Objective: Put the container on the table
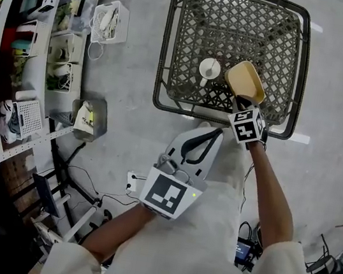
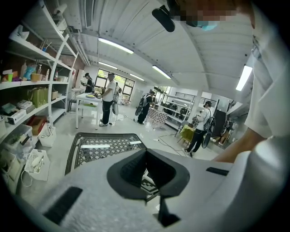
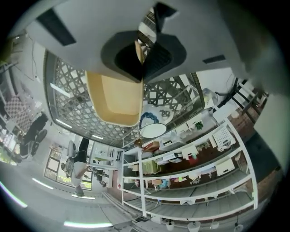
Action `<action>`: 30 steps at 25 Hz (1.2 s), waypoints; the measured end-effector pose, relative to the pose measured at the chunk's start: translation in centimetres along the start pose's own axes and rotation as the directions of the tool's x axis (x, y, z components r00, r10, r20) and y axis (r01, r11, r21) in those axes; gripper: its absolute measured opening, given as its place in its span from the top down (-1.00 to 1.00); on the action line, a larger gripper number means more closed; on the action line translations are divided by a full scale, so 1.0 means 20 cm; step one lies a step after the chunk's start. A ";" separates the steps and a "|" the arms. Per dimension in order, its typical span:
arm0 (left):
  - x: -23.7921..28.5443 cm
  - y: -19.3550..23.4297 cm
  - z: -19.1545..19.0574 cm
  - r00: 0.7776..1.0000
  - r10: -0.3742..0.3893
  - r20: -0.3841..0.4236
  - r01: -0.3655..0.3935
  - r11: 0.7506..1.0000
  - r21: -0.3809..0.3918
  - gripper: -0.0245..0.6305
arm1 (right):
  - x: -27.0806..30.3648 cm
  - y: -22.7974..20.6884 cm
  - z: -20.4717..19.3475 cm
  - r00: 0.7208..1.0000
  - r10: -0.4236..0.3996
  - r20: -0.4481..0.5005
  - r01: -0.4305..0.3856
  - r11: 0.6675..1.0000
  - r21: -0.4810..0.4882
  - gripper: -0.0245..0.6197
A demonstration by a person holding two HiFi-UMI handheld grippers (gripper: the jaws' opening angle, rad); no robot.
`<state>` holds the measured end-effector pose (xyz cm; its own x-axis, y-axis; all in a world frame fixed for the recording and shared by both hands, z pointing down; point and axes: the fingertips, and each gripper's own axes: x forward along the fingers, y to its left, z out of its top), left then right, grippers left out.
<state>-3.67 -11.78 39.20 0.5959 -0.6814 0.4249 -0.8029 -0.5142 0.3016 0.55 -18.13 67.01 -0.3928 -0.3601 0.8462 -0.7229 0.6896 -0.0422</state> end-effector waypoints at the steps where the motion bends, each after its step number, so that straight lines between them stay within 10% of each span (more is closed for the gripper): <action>1: 0.00 0.00 0.00 1.000 0.002 0.000 -0.002 1.000 -0.003 0.85 | 0.01 0.01 0.00 1.000 0.005 -0.006 -0.005 1.000 -0.008 0.84; 30: -0.07 -0.07 -0.01 1.000 -0.007 0.009 0.007 1.000 0.010 0.85 | 0.00 0.06 -0.01 0.998 0.062 -0.017 -0.061 0.997 0.057 0.76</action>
<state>-3.50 -9.96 38.43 0.6015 -0.6827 0.4149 -0.7987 -0.5237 0.2962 -0.15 -17.25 67.13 -0.4270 -0.3059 0.8510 -0.7289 0.6734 -0.1236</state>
